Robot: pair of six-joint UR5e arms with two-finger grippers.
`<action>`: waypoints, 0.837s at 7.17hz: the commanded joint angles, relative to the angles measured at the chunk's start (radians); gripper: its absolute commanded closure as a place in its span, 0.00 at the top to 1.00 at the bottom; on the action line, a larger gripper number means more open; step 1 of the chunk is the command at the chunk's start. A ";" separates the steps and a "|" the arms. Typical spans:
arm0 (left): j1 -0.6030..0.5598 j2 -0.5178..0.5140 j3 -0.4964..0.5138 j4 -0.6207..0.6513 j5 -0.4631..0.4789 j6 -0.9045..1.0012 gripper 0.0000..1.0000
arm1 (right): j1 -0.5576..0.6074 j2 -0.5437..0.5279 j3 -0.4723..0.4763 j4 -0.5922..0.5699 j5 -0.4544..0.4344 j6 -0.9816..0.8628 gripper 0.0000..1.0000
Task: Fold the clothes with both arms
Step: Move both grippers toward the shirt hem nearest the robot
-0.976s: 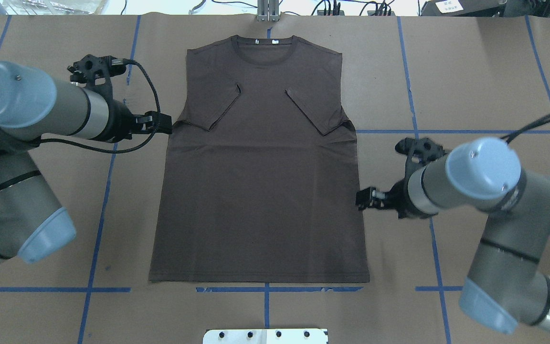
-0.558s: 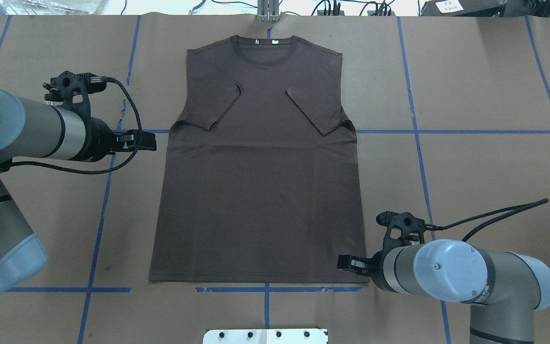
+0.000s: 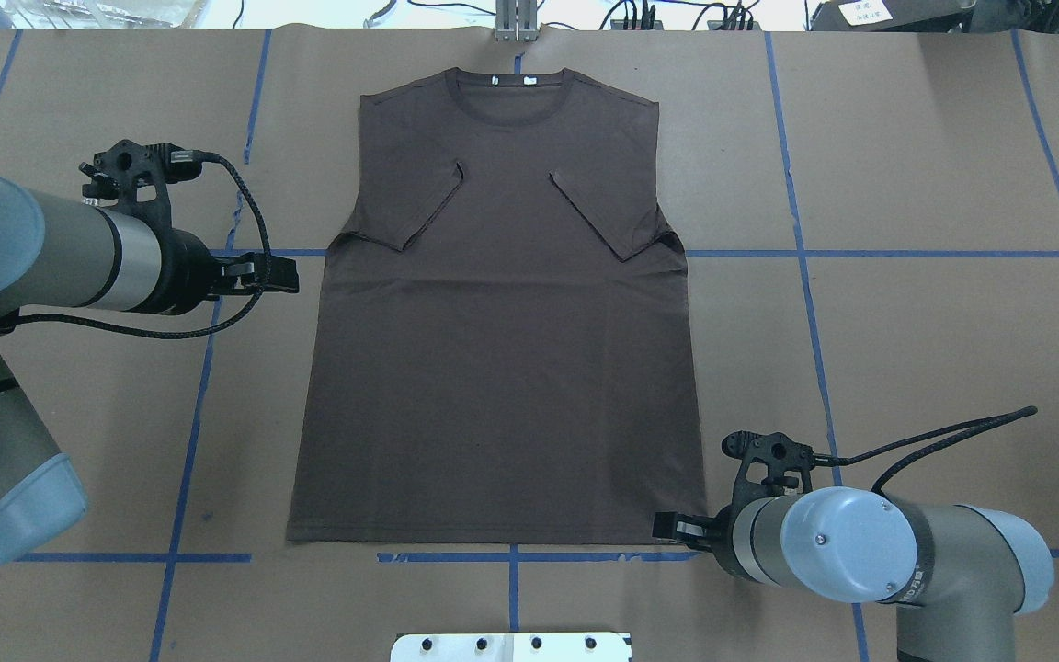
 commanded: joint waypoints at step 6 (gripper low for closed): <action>-0.001 0.003 0.001 0.000 0.002 0.000 1.00 | 0.016 0.006 -0.012 -0.002 0.005 -0.007 0.45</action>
